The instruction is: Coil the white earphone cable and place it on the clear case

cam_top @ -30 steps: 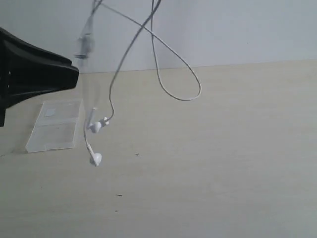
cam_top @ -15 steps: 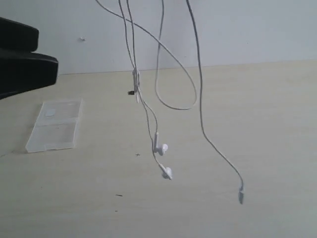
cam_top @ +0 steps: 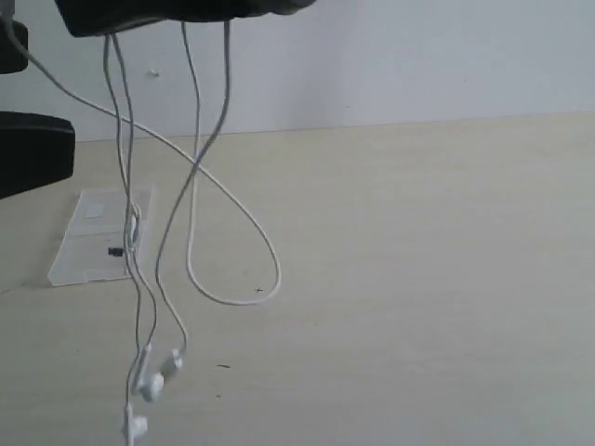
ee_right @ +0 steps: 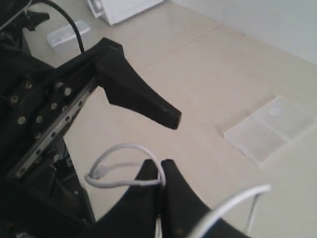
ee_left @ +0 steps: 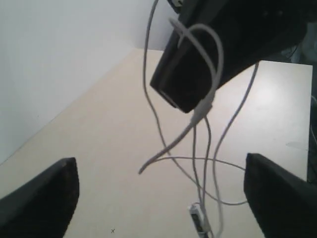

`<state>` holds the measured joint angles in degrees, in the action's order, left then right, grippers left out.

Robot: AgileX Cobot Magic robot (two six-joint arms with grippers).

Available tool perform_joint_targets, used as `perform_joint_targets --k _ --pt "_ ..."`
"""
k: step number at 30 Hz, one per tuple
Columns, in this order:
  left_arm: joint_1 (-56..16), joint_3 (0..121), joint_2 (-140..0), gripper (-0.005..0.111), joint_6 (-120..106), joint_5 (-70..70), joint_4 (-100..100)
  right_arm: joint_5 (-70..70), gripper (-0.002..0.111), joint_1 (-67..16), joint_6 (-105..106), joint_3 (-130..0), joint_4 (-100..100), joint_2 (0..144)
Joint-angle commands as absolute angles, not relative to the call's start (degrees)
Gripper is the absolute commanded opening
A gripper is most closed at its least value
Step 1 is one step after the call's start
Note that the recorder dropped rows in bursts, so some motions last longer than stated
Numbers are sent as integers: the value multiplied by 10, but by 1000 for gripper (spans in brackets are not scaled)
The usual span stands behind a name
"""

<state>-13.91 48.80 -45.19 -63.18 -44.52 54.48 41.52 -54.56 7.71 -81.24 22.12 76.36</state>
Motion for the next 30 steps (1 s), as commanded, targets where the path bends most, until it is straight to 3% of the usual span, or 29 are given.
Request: perform_joint_targets --k 1,19,30 --pt "-139 486 -448 86 -630 -448 543 517 0 -546 -11 -859 140 789" --pt "-139 486 -446 86 -630 -464 556 351 0 -546 145 -873 245 788" --pt "-139 486 -441 86 -628 -469 558 401 0 -546 78 -873 154 790"
